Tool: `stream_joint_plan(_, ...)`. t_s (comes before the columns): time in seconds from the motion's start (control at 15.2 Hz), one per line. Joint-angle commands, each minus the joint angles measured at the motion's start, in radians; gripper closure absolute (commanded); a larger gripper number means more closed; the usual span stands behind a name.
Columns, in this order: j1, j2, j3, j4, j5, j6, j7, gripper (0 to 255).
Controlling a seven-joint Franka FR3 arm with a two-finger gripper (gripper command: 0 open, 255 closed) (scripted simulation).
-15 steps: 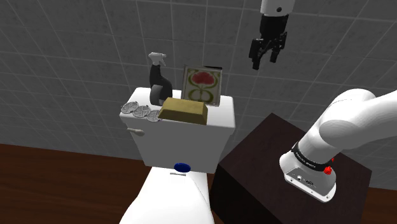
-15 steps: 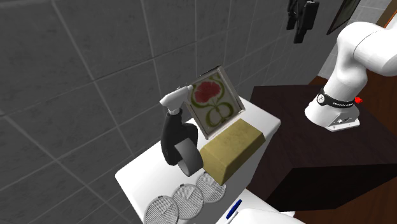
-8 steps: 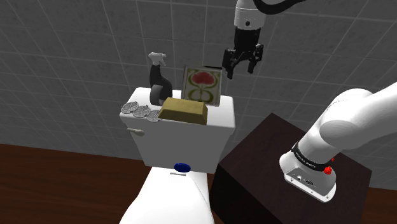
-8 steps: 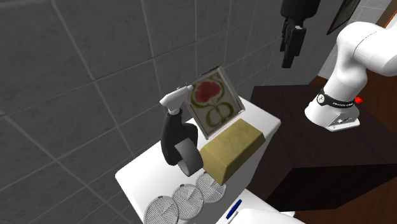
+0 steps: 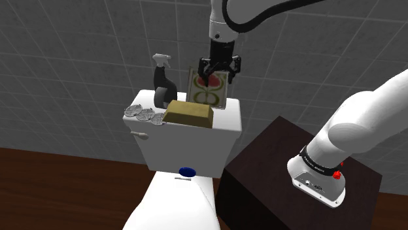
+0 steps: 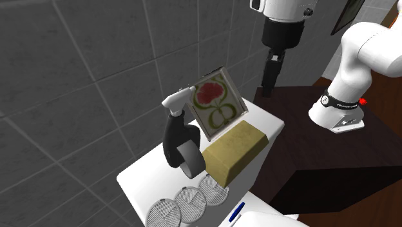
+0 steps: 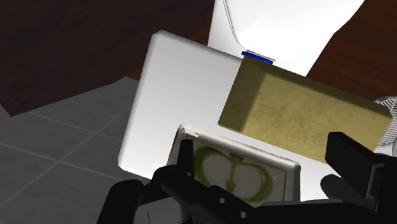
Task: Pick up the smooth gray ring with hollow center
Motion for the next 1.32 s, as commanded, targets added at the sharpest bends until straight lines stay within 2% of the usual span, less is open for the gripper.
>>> stream_joint_plan(0.0, -0.002, 0.06, 0.031, 0.036, -0.005, 0.041, 0.074, 0)
stream_joint_plan(0.26, -0.008, 0.206, 0.081, 0.134, -0.049, 0.114, 0.218, 0)
stream_joint_plan(0.59, 0.006, 0.399, 0.112, 0.289, -0.144, 0.175, 0.404, 0)
stream_joint_plan(1.12, 0.096, 0.713, 0.079, 0.619, -0.306, 0.186, 0.66, 0)
stream_joint_plan(1.25, 0.106, 0.738, 0.072, 0.637, -0.316, 0.195, 0.674, 0)
